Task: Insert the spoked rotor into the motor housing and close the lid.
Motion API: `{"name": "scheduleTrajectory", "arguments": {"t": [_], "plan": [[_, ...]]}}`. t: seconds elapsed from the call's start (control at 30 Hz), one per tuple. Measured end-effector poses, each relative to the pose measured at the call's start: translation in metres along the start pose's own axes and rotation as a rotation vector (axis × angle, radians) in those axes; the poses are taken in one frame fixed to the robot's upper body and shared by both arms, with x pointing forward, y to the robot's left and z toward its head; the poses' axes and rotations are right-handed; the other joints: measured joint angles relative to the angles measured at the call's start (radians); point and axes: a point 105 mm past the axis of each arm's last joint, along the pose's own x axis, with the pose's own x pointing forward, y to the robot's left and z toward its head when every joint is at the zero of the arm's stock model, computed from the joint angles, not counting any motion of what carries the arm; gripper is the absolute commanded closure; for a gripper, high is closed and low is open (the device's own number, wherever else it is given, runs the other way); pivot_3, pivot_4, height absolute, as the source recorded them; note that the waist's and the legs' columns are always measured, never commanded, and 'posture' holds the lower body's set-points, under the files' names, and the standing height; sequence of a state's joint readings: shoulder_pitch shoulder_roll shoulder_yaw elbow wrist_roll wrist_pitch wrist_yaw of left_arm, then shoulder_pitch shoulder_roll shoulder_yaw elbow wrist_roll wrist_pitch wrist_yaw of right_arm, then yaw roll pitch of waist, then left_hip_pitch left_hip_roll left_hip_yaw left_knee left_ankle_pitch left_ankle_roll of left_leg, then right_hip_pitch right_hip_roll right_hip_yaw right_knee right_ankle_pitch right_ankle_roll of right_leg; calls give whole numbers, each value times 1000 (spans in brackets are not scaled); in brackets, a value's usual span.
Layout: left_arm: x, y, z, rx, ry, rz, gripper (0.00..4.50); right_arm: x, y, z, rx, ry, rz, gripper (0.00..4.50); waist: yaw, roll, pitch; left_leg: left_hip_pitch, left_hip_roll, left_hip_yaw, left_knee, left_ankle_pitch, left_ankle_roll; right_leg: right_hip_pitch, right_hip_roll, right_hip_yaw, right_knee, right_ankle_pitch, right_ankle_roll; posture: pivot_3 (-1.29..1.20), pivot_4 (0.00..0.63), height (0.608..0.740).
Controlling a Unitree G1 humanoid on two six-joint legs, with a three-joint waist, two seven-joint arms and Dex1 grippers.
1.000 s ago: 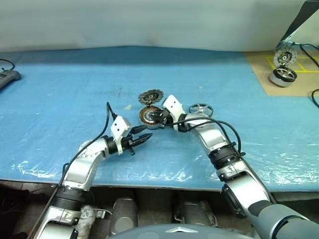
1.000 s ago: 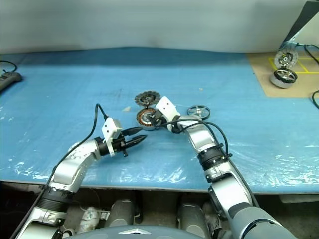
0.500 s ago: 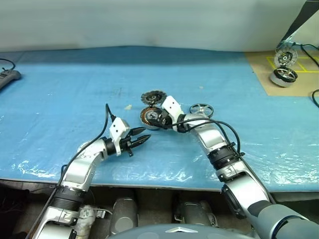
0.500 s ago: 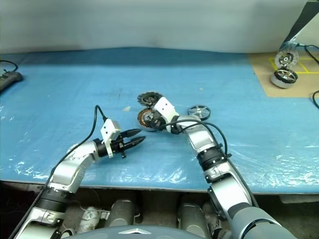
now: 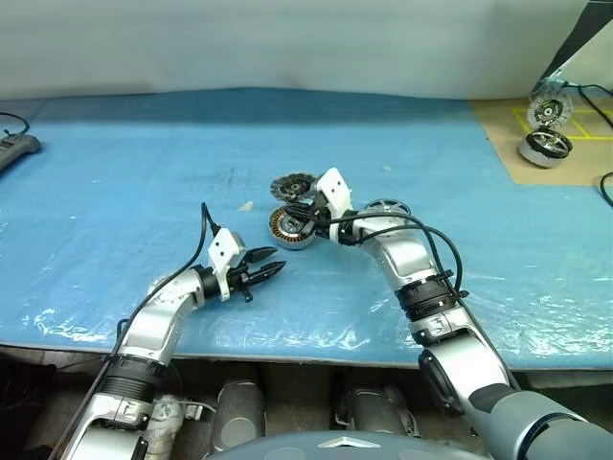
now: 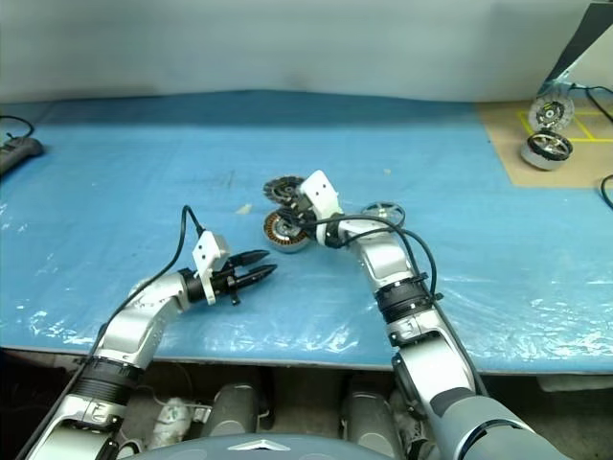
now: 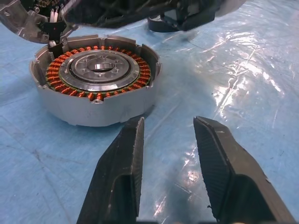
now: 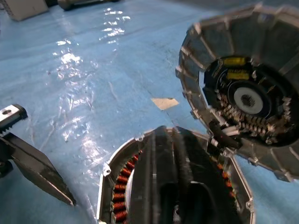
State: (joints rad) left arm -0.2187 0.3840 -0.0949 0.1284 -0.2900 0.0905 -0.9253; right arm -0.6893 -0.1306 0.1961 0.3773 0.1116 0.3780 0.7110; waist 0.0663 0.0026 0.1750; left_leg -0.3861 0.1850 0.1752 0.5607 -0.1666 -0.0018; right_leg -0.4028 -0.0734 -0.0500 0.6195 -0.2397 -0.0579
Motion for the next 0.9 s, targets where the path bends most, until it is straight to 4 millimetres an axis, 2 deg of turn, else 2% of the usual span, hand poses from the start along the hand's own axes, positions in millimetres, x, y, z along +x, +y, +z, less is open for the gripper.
{"name": "scheduleTrajectory", "arguments": {"t": [0.1,0.23,0.47,0.53,0.6,0.67,0.73,0.83,0.9], "plan": [[-1,1,-3,-4,2,-2,2709,4,3,-7,46,21,10,4484,0,0,0,0,0,0,0,0,0,0,0,0,0,0,0,0,150,740],[-1,0,-3,0,-1,-9,2709,2,5,-16,22,64,22,4484,0,0,0,0,0,0,0,0,0,0,0,0,0,0,0,0,150,740],[0,-2,-4,-2,-1,-6,2709,5,9,-28,-312,168,26,4484,1,0,-2,9,0,0,0,-1,1,9,0,0,0,0,0,0,150,740],[1,-3,-4,-4,0,-7,2709,7,7,-28,-245,149,8,4484,1,0,-2,17,0,0,-1,-2,3,16,0,1,-1,-3,4,0,150,740],[2,-3,-3,-3,0,-6,2709,5,4,-29,-127,124,-2,4484,1,1,-2,18,0,0,-1,-2,3,16,0,2,-1,-5,8,0,150,740],[2,-4,-2,-1,0,-9,2709,3,1,-27,-49,105,0,4484,2,0,-2,17,-1,0,-1,-2,3,16,0,2,-1,-5,8,0,150,740],[3,-4,-2,0,0,-9,2709,1,2,-26,33,79,15,4484,3,0,-2,16,-1,0,-3,-2,3,15,0,2,-2,-1,2,0,150,740],[3,-3,-1,2,0,-11,2709,-4,5,-15,221,-14,50,4484,2,1,-2,5,-1,0,-4,-2,3,4,0,2,-2,0,0,0,150,740],[4,-3,1,5,-1,-14,2709,-9,5,1,295,-94,72,4484,1,1,-2,-4,-1,0,-2,2,3,-4,0,1,0,0,0,0,150,740]]}}
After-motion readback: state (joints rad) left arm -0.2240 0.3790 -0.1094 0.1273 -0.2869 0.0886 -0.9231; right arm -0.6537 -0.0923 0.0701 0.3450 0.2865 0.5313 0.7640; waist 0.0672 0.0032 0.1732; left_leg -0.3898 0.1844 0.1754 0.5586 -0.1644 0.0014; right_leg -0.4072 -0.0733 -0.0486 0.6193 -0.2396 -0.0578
